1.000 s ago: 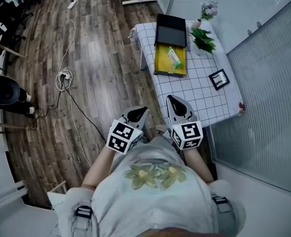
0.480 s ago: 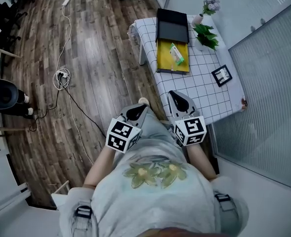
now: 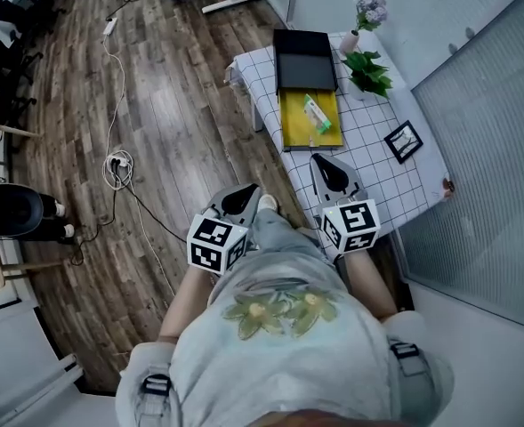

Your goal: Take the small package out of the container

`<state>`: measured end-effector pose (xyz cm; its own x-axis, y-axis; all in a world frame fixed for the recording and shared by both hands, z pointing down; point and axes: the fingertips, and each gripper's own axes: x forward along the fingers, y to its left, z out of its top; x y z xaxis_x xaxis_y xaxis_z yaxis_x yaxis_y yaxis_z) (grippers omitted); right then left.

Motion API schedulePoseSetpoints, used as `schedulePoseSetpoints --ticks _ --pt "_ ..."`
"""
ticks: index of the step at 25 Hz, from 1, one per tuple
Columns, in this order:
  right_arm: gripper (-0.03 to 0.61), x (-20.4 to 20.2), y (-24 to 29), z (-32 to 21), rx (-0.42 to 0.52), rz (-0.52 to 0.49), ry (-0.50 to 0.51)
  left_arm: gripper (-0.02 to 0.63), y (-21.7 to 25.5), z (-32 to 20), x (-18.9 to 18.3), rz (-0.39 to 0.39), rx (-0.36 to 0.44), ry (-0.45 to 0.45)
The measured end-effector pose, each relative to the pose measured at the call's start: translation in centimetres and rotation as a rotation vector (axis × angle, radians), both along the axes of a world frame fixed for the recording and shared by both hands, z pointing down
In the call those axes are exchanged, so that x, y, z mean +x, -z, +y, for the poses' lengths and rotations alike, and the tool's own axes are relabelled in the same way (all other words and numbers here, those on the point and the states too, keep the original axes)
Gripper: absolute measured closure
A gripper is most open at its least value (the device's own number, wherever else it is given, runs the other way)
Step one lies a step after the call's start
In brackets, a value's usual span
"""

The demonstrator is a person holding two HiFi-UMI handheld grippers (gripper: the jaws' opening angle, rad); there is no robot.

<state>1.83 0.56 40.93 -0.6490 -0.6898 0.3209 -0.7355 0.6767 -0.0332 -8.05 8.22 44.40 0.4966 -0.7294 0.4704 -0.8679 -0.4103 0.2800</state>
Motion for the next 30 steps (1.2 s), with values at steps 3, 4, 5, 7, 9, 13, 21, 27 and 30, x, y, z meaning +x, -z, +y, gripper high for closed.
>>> schedulePoseSetpoints --ticks 3,4,5,7,9,13,21,27,30 --pt "0.571 0.2 0.1 -2.0 -0.006 -0.006 -0.021 0.607 0.4 -1.8 -0.2 -0.006 0.006 -0.007" --pt "0.571 0.3 0.1 -2.6 -0.006 -0.005 -0.027 0.607 0.5 -2.3 -0.3 -0.006 0.004 -0.009" --pt "0.571 0.5 0.2 -3.3 -0.005 -0.004 -0.032 0.607 0.4 -2.8 -0.3 -0.008 0.002 -0.011" --pt "0.571 0.9 0.3 -4.8 -0.002 -0.001 -0.042 0.607 0.3 -3.8 -0.5 -0.022 -0.002 -0.012" --pt "0.571 1.1 0.3 -6.2 -0.001 0.003 -0.049 0.607 0.2 -4.7 -0.9 -0.03 -0.006 -0.008" --pt "0.571 1.7 0.0 -8.9 -0.004 0.001 -0.069 0.607 0.2 -6.4 -1.7 -0.037 -0.014 0.011" --pt "0.569 1.7 -0.4 -12.3 -0.012 -0.003 -0.077 0.607 0.0 -10.0 -1.7 -0.041 -0.02 0.007" --pt "0.569 2.1 -1.9 -14.2 -0.045 0.007 -0.083 0.607 -0.8 -12.2 -0.8 -0.04 -0.046 -0.022" --pt "0.569 2.4 -3.0 -15.0 -0.063 0.004 -0.089 0.607 -1.6 -13.1 -0.3 -0.041 -0.061 -0.037"
